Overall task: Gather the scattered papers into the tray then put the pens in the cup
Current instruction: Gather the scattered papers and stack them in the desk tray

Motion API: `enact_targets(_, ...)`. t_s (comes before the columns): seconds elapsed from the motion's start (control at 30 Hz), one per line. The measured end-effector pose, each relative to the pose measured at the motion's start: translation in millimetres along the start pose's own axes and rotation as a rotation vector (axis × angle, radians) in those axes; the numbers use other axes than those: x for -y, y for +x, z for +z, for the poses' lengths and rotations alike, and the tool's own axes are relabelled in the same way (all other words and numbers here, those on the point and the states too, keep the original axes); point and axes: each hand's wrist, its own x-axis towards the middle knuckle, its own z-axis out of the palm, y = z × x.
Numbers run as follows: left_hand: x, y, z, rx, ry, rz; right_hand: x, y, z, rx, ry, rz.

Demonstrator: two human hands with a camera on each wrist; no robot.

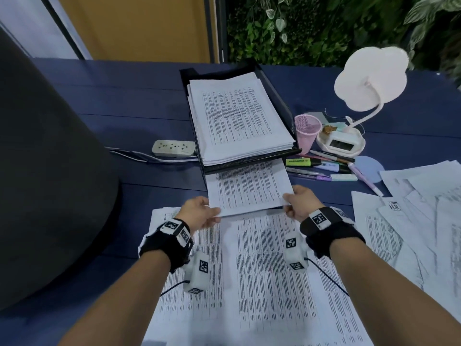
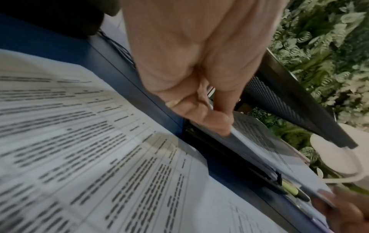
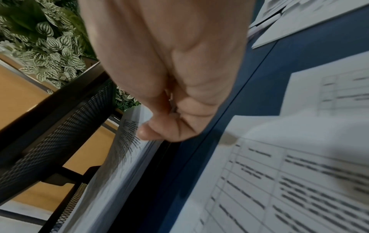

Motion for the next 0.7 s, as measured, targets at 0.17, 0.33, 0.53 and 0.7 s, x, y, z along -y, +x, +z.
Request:
enact_targets(0.17,-8.0,30.6,6.3,-0.204,0.039,0.182,18.0,21.0,12.5,-0.034,0.152,-0.034)
enact_targets(0.33,-13.0,44.9,11.5,-0.286,0.076,0.310,30.7,44.4,19.9,-0.115,0.274,-0.082)
enact_targets(0.53,-13.9,57.8,8.7,-0.343,0.455,0.372,38.1,57.5,27.5,-0.073,0.331,-0.069)
enact_targets(0.7,-16.2,54.6,6.2,-0.339,0.757,0.451,37.8,65.9,28.2,-0.161,0.246,-0.148)
